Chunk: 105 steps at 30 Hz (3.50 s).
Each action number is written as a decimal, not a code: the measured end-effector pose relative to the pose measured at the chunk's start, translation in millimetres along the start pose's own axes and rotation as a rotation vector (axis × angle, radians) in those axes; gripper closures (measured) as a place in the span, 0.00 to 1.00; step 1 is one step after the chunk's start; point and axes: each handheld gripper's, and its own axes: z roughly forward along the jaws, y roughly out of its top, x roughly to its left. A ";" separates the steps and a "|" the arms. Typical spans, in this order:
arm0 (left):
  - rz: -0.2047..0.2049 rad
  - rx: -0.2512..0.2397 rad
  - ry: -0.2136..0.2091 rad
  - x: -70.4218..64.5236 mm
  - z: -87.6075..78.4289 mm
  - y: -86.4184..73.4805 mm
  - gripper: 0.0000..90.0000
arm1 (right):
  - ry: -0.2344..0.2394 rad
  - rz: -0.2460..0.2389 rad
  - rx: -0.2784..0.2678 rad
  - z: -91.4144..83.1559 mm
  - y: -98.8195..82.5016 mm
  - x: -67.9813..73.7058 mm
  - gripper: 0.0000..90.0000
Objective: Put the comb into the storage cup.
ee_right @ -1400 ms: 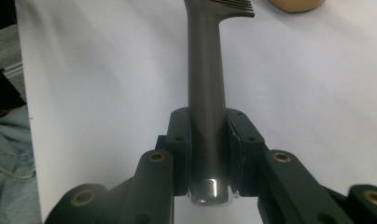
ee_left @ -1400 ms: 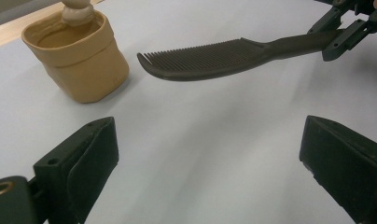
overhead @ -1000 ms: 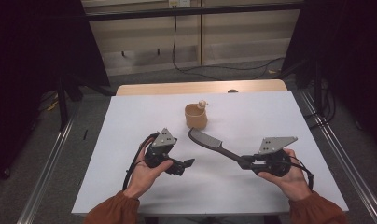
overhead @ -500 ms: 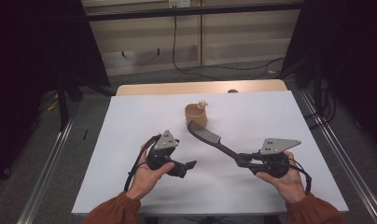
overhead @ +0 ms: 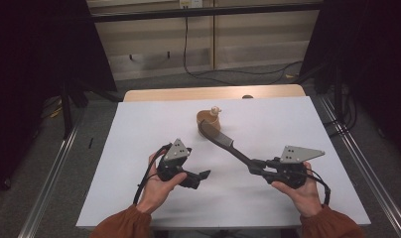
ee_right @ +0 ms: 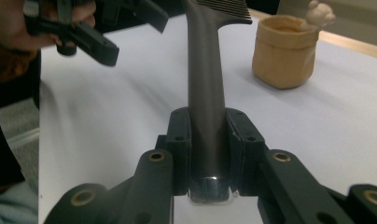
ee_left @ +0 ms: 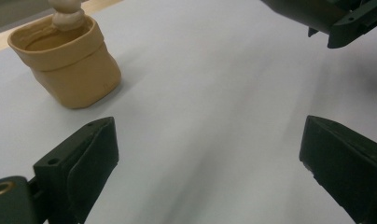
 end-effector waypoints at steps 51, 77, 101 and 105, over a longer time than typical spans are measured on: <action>-0.081 -0.363 -0.194 -34.1 38.5 40.2 0.13 | 0.033 -0.013 -0.189 5.9 0.0 1.8 0.81; -0.395 -0.403 -0.290 -23.0 53.3 37.3 0.56 | 0.013 -0.007 -0.203 5.1 -0.1 0.8 0.81; -0.560 -0.398 -0.386 -13.0 59.3 32.6 0.76 | 0.009 -0.017 -0.191 7.1 -3.0 0.4 0.81; -0.574 -0.399 -0.396 -12.9 59.3 32.4 0.78 | 0.010 -0.022 -0.186 8.8 -3.1 0.5 0.81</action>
